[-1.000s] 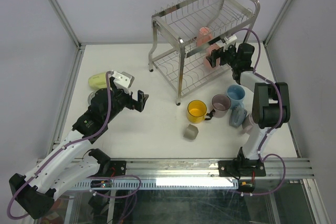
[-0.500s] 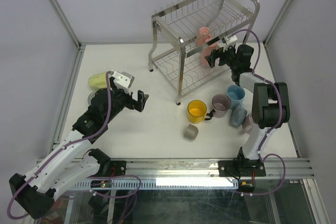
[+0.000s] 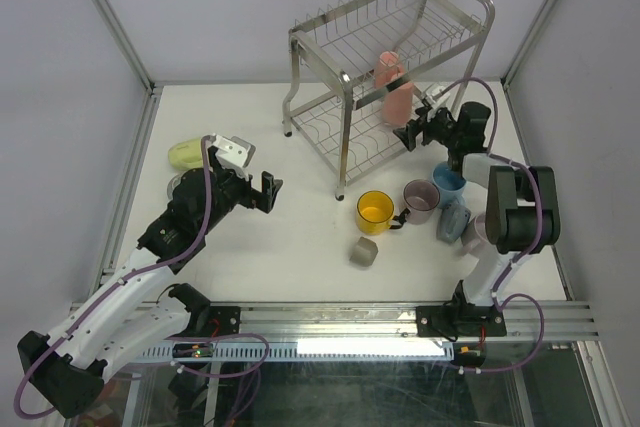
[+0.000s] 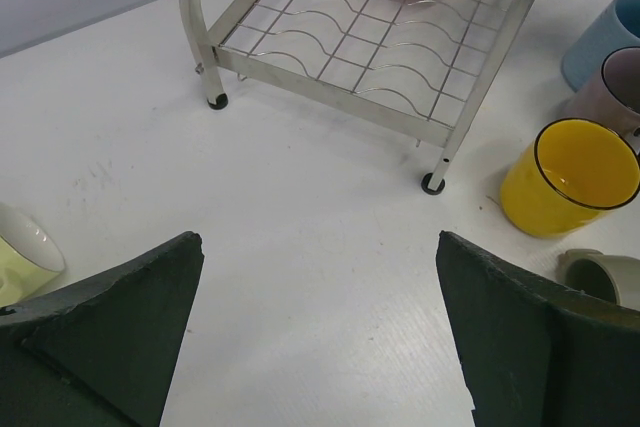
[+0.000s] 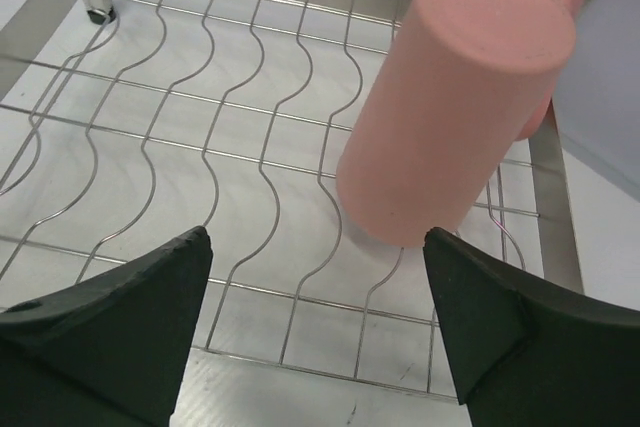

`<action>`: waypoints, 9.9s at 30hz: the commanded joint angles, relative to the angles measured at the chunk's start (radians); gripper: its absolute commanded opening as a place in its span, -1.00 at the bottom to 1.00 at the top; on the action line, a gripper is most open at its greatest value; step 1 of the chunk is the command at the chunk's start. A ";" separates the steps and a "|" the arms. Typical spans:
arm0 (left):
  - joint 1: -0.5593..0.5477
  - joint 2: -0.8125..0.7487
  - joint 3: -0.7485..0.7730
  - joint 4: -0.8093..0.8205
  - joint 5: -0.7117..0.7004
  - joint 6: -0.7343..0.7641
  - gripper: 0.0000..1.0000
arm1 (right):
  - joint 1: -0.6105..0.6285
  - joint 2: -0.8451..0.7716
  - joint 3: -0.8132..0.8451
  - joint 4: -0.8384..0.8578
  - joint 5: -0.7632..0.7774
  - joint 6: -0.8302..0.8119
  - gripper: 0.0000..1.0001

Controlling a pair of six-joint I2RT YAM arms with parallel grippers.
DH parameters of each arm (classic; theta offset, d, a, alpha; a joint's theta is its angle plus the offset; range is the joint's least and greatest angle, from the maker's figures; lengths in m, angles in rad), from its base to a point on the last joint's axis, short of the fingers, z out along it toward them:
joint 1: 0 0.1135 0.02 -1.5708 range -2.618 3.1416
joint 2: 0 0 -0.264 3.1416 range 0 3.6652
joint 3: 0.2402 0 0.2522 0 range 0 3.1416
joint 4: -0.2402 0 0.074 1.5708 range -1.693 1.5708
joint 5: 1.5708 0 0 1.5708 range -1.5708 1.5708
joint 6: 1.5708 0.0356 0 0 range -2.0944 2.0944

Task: Load the cups into the dish rack
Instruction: Turn the cup upside down in the dish rack, then pick up the cup at the center of the board, then turn the cup upside down in the dish rack.

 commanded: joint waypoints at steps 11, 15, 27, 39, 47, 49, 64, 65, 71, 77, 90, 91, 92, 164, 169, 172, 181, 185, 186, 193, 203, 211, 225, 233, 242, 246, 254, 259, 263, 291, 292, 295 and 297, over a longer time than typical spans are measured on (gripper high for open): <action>0.021 0.000 -0.006 0.024 -0.020 0.011 0.98 | -0.011 0.077 0.109 -0.038 -0.301 -0.474 -0.76; 0.024 0.004 -0.006 0.024 -0.023 0.012 0.98 | 0.020 0.111 0.146 -0.062 -0.249 -0.590 -0.81; 0.026 0.010 -0.008 0.023 -0.023 0.012 0.98 | 0.067 0.229 0.237 0.073 -0.053 -0.533 -0.74; 0.033 0.007 -0.007 0.023 -0.010 0.014 0.98 | 0.053 0.288 0.335 0.077 0.055 -0.482 -0.71; 0.034 0.008 -0.006 0.024 -0.005 0.014 0.98 | 0.051 0.313 0.370 0.063 0.121 -0.512 -0.67; 0.034 0.009 -0.006 0.025 -0.005 0.013 0.98 | 0.051 0.319 0.387 0.049 0.131 -0.516 -0.65; 0.038 0.004 -0.004 0.025 0.004 0.012 0.98 | 0.051 0.302 0.401 -0.028 0.172 -0.575 -0.50; 0.038 0.004 -0.004 0.024 0.005 0.012 0.98 | 0.051 0.297 0.395 -0.031 0.164 -0.579 -0.47; 0.041 0.002 -0.003 0.025 0.010 0.009 0.98 | 0.052 0.237 0.341 -0.054 0.057 -0.591 -0.26; 0.043 -0.005 -0.002 0.024 0.015 0.008 0.98 | 0.052 0.169 0.282 -0.061 0.010 -0.571 -0.18; 0.049 -0.024 0.003 0.069 0.062 -0.094 0.98 | 0.049 -0.010 0.138 -0.235 -0.138 -0.544 -0.11; 0.048 -0.027 -0.003 0.089 0.077 -0.148 0.98 | 0.047 -0.031 0.123 -0.255 -0.147 -0.549 -0.11; 0.049 -0.031 -0.012 0.120 0.098 -0.216 0.98 | 0.045 -0.054 0.106 -0.277 -0.161 -0.559 -0.11; -0.212 0.045 -0.033 0.478 -0.353 -0.467 0.98 | -0.013 -0.660 0.042 -1.302 -0.428 -0.423 0.00; -0.209 0.060 -0.008 0.040 -0.690 -0.559 0.98 | -0.012 -0.660 0.033 -1.302 -0.425 -0.419 0.00; -0.205 0.075 -0.009 -0.154 -0.779 -0.675 0.98 | -0.013 -0.660 0.025 -1.293 -0.424 -0.413 0.01; -0.028 0.087 -0.116 -0.251 -0.754 -0.783 0.60 | -0.013 -0.663 0.014 -1.282 -0.421 -0.403 0.01; 0.119 0.092 -0.147 -0.182 -0.624 -0.747 0.61 | -0.012 -0.665 0.009 -1.277 -0.418 -0.400 0.02; 0.145 0.103 -0.144 -0.180 -0.595 -0.753 0.62 | -0.013 -0.665 0.009 -1.277 -0.417 -0.400 0.02; 0.192 0.254 -0.099 -0.296 -0.680 -0.904 0.63 | -0.012 -0.661 0.011 -1.281 -0.412 -0.404 0.02; 0.312 0.392 -0.123 -0.143 -0.711 -0.883 0.52 | -0.012 -0.650 0.007 -1.281 -0.408 -0.408 0.02; 0.350 0.478 -0.107 -0.038 -0.690 -0.841 0.02 | -0.014 -0.645 0.006 -1.282 -0.405 -0.410 0.02; 0.355 0.442 -0.117 -0.031 -0.647 -0.774 -0.97 | -0.014 -0.640 0.005 -1.285 -0.413 -0.411 0.02; 0.335 0.287 -0.132 -0.031 -0.482 -0.707 -1.00 | -0.018 -0.635 -0.029 -1.206 -0.521 -0.319 0.03; 0.116 0.094 -0.179 0.058 -0.397 -0.632 -1.00 | 0.056 -0.654 -0.167 -0.732 -0.238 0.154 -0.33; 0.045 0.082 -0.210 0.152 -0.329 -0.601 -1.00 | 0.156 -0.620 -0.160 -0.625 -0.011 0.183 -0.73; -0.079 0.056 -0.270 0.322 -0.281 -0.519 -1.00 | 0.380 -0.520 -0.237 -0.261 0.410 0.292 -1.00; -0.112 0.049 -0.309 0.396 -0.272 -0.499 -1.00 | 0.542 -0.454 -0.291 -0.048 0.633 0.265 -1.00; -0.124 0.021 -0.336 0.428 -0.273 -0.486 -1.00 | 0.592 -0.407 -0.282 0.016 0.672 0.271 -1.00; 0.013 0.620 0.041 0.972 0.207 -0.166 -1.00 | 0.184 -0.585 0.071 -0.973 -0.129 -0.179 -0.78; 0.017 0.646 0.055 0.990 0.217 -0.165 -1.00 | 0.173 -0.590 0.072 -0.977 -0.131 -0.187 -0.78; 0.026 0.744 0.102 1.037 0.231 -0.158 -1.00 | 0.145 -0.600 0.079 -0.997 -0.124 -0.210 -0.77; 0.031 0.799 0.140 1.053 0.230 -0.150 -1.00 | 0.127 -0.605 0.075 -0.998 -0.125 -0.216 -0.77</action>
